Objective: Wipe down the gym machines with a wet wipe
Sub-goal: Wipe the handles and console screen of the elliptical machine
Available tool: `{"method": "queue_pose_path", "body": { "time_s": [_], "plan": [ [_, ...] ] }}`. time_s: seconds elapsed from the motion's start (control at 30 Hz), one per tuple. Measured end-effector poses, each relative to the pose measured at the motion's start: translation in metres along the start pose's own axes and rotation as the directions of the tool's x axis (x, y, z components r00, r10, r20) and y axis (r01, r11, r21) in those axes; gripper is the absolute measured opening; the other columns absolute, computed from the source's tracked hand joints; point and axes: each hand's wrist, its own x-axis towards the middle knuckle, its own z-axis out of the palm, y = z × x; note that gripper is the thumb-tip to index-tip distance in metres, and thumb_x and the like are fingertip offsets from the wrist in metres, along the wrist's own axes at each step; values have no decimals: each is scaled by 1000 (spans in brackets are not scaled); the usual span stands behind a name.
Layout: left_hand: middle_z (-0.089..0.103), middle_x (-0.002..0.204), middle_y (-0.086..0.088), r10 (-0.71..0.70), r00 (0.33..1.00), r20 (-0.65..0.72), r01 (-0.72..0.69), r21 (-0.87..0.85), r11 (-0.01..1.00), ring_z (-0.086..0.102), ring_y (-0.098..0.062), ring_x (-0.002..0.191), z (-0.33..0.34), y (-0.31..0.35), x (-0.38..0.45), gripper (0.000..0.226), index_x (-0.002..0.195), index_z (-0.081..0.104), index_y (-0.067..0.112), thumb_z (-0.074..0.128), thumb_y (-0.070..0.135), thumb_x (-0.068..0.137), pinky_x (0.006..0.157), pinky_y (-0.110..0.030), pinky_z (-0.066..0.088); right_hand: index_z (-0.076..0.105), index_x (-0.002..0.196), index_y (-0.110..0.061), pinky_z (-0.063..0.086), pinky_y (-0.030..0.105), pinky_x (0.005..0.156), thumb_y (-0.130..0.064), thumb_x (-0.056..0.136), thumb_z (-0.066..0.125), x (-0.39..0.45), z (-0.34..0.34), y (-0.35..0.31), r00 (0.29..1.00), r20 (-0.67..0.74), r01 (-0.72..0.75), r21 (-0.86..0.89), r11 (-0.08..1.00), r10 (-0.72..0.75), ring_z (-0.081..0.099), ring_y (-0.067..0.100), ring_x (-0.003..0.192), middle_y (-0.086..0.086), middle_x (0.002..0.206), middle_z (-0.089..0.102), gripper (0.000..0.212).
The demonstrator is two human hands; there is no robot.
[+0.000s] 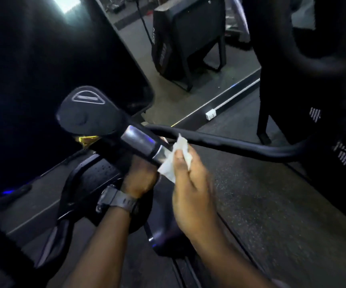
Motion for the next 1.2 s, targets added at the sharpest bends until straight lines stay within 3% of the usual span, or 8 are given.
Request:
{"method": "queue_pose_path", "body": {
  "time_s": [0.1,0.2,0.4,0.63,0.73,0.83,1.03,1.2],
  "plan": [
    [62,122,-17,50,999,-13,-49,23,999,57,-31,116,-6,-4,-16,31,98,63,18,39,36,93,98,-36,43,35,148,-8,29,34,116,-29,101,33,-4,9,1,919,73,391,-289,874,-387,31,14,142,5,151,40,52],
    [54,140,-9,156,987,-42,-153,63,986,47,-25,133,-10,-12,-33,30,121,60,11,41,23,100,110,-34,33,24,146,10,25,50,117,4,94,37,1,-2,35,645,284,712,-559,425,-709,21,39,145,23,157,18,54],
    [35,156,-5,152,985,-86,-147,60,987,30,-17,144,-8,-37,-52,45,145,41,11,32,29,104,117,-25,19,29,148,1,23,43,119,-7,99,33,38,-8,-11,217,803,790,-479,-384,-555,22,30,146,18,157,24,50],
    [31,157,-9,174,979,-106,-167,72,983,25,-21,146,-4,-50,-60,46,144,38,5,31,26,103,120,-34,17,16,140,21,4,65,111,-19,100,26,13,-10,-12,450,862,547,-57,-835,236,18,62,130,46,141,21,58],
    [28,158,-8,189,974,-126,-179,86,980,22,-20,147,-1,-55,-61,48,145,34,6,28,27,103,121,-35,15,-3,143,14,16,61,110,-24,103,27,-6,3,8,581,736,534,-23,-845,347,7,70,117,51,134,-1,63],
    [27,158,-9,207,969,-135,-190,125,974,22,-21,147,-3,-56,-63,49,147,33,5,30,26,103,120,-35,12,-15,142,6,35,55,105,-13,102,24,12,28,38,750,632,529,-395,-751,195,29,54,134,41,149,0,59],
    [39,150,-10,222,966,-135,-206,126,971,33,-22,140,-10,-54,-58,46,140,44,4,36,23,99,118,-34,15,43,140,7,54,30,61,-8,86,42,33,57,52,898,440,409,-846,-342,-16,69,28,89,34,137,46,55],
    [31,157,-8,253,961,-114,-244,89,966,25,-20,146,-8,-61,-54,46,144,41,6,34,23,101,120,-35,9,14,147,9,30,40,113,-6,96,42,60,79,51,955,292,297,-927,227,-59,29,36,141,27,154,23,61]
  ]
}}
